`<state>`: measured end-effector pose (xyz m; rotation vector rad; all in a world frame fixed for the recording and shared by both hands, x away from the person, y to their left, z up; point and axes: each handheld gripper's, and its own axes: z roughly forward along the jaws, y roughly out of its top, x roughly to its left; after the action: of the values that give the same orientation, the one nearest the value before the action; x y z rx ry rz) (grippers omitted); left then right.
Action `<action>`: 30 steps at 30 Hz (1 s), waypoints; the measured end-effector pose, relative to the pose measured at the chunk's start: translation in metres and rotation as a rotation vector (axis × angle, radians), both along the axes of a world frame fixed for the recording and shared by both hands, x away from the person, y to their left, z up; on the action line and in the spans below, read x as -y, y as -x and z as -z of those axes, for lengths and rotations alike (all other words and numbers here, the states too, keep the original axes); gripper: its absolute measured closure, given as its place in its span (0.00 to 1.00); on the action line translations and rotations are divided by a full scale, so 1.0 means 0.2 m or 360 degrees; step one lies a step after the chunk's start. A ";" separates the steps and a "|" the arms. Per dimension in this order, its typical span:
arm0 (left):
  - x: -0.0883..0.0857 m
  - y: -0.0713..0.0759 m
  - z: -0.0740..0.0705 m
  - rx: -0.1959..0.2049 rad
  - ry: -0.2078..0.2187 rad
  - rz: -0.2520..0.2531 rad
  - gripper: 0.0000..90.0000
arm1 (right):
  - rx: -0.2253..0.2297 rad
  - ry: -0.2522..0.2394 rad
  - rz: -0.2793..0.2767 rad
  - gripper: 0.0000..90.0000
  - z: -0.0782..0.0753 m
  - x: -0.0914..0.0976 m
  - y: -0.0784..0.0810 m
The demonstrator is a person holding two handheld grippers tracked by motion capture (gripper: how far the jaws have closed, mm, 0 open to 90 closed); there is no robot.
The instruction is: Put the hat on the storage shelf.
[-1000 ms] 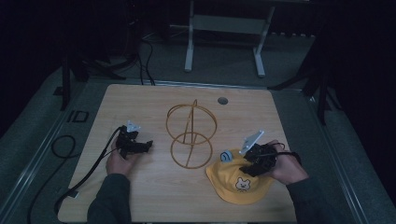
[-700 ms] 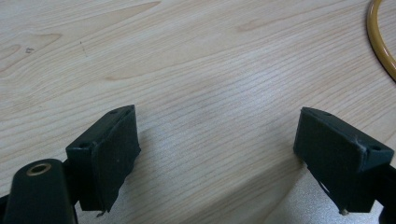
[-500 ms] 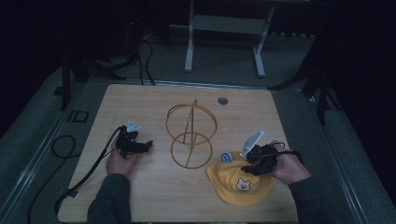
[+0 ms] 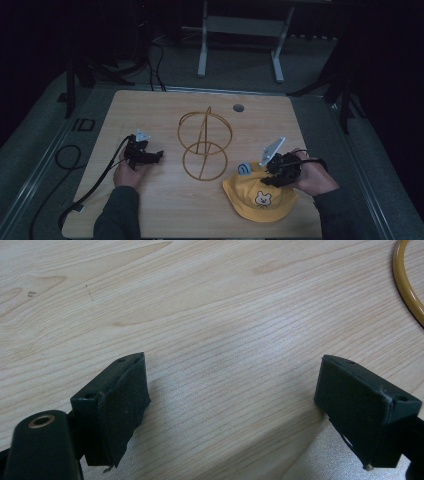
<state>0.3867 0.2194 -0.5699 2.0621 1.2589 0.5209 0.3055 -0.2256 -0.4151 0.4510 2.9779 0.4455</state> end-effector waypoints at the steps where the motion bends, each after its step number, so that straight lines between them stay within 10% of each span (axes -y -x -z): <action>1: 0.00 0.00 0.00 0.0002 -0.0001 0.0000 0.15 | 0.0002 -0.0003 0.0001 0.83 -0.01 0.00 0.00; 30: 0.00 0.00 0.00 -0.0001 -0.0002 0.0001 0.15 | 0.0061 -0.0059 -0.0026 0.83 -0.23 0.06 0.00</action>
<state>0.3867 0.2195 -0.5699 2.0635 1.2586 0.5211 0.3055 -0.2370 -0.3682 0.4167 2.9431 0.5055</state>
